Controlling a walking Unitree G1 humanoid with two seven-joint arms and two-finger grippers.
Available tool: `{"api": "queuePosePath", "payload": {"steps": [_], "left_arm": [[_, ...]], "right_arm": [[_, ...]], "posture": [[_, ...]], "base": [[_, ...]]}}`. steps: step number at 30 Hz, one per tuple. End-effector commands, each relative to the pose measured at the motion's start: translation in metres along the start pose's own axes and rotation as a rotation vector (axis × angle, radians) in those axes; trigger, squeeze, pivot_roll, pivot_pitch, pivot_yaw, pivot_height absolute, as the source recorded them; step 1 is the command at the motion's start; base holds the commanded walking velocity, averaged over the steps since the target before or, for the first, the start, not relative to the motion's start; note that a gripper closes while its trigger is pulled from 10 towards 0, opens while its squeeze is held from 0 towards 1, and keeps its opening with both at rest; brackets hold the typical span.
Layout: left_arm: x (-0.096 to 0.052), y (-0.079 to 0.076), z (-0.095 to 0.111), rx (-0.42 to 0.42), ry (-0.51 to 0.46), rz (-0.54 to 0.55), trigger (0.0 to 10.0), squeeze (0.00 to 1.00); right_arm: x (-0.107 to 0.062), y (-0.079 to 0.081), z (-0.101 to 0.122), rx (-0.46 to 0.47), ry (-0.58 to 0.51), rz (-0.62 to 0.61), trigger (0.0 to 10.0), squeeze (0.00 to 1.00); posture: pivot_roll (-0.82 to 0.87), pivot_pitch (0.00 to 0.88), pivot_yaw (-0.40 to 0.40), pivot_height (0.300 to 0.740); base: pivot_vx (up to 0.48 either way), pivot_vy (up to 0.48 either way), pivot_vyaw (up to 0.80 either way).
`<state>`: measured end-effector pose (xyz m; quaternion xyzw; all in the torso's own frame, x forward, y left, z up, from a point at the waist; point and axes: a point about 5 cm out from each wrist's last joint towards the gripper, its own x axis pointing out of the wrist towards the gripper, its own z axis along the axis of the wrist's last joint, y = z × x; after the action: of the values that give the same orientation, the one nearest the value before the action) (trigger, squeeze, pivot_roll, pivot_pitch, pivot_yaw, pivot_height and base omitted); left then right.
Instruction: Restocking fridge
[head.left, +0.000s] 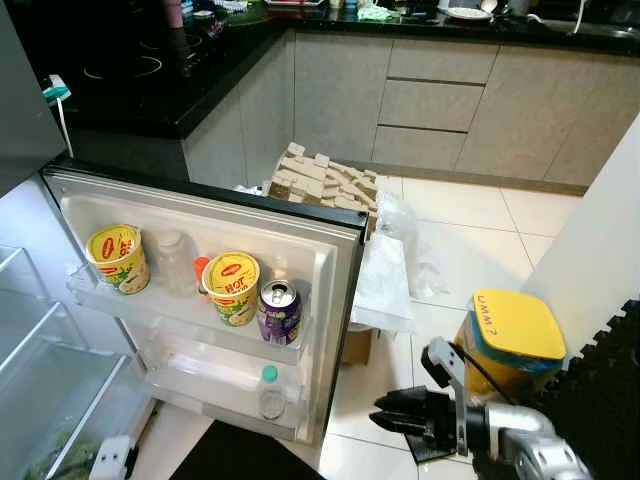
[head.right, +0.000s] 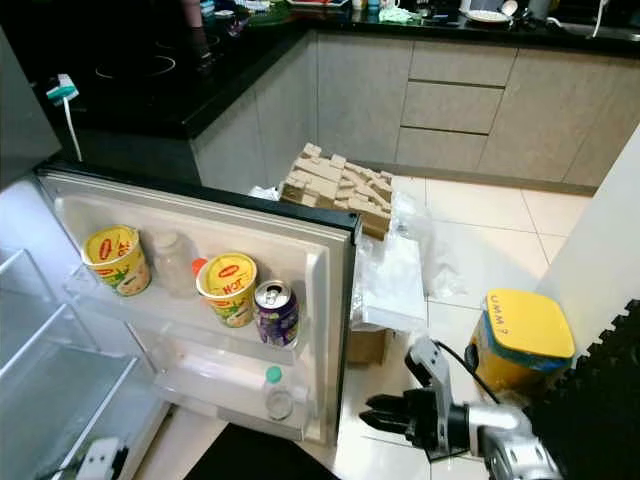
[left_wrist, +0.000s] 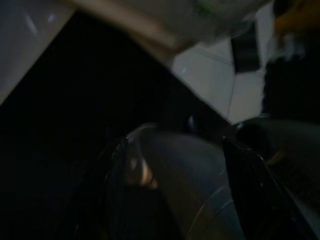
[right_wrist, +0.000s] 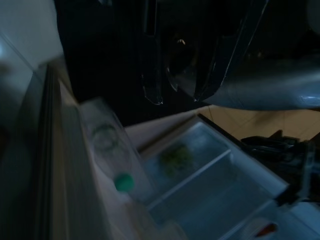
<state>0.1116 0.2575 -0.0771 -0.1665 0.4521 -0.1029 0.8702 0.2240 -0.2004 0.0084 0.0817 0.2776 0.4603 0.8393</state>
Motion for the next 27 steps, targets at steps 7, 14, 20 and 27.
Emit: {"api": "queuePosePath", "payload": {"steps": [7, 14, 20, 27], "left_arm": [[0.007, -0.012, -0.046, 0.021, 0.138, 0.187, 10.0, 0.00], [0.005, -0.007, -0.055, -0.068, 0.106, 0.423, 10.0, 0.00], [0.007, -0.010, -0.056, -0.097, 0.091, 0.483, 10.0, 0.00], [0.022, -0.020, -0.039, -0.147, 0.033, 0.448, 10.0, 0.00]], "right_arm": [[-0.012, -0.016, -0.068, 0.225, 0.084, -0.525, 10.0, 0.00], [-0.028, -0.005, -0.114, 0.398, 0.201, -0.775, 10.0, 0.00], [-0.034, 0.007, -0.139, 0.439, 0.331, -0.879, 10.0, 0.00], [-0.029, 0.019, -0.155, 0.403, 0.533, -0.861, 10.0, 0.00]], "posture": [[-0.04, 0.000, -0.016, 0.740], [-0.05, 0.000, -0.016, 0.740], [-0.05, 0.000, -0.019, 0.740], [-0.04, 0.000, -0.022, 0.740]], "base": [[0.000, 0.000, 0.00], [0.000, 0.000, 0.00], [0.000, 0.000, 0.00], [0.000, 0.000, 0.00]]}}
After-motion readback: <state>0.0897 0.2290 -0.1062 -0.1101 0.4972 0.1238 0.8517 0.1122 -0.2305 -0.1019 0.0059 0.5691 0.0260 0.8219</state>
